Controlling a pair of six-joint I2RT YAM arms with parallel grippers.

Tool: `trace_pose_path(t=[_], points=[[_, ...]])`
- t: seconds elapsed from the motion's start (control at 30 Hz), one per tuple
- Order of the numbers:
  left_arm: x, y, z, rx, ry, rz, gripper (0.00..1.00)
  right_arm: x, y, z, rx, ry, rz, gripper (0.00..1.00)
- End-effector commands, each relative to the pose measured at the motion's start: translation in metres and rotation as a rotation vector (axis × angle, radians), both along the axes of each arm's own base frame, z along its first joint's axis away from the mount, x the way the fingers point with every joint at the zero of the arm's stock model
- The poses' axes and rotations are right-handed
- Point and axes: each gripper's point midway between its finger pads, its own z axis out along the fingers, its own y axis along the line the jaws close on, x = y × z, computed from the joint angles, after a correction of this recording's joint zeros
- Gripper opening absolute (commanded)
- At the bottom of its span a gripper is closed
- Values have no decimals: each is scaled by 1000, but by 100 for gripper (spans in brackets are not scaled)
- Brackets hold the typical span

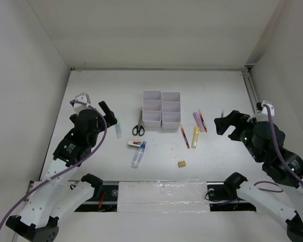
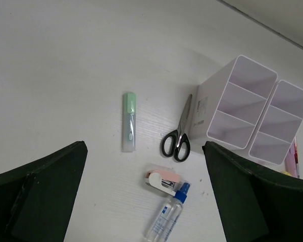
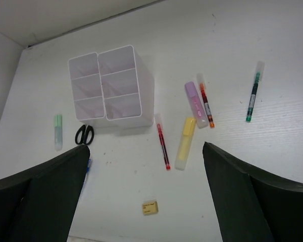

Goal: Sort the stationery into containers
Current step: Pick up the stationery from the center of the board.

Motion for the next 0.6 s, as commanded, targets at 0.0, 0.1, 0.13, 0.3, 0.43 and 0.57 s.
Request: trace_pose_path(t=[0.0, 0.1, 0.13, 0.3, 0.43, 0.57], points=[[4, -2, 3, -6, -11, -3, 100, 3, 1, 17, 16, -43, 2, 100], [4, -23, 3, -16, -24, -135, 100, -1, -4, 21, 27, -64, -7, 100], [3, -30, 5, -35, -27, -170, 100, -1, -4, 21, 27, -64, -7, 100], [12, -40, -28, -56, 137, -140, 100, -9, 7, 29, 69, -89, 70, 100], [12, -46, -34, -63, 163, -166, 100, -11, 15, 26, 77, -81, 113, 100], [8, -64, -52, -99, 237, -237, 100, -9, 36, 11, 84, -47, 201, 100]])
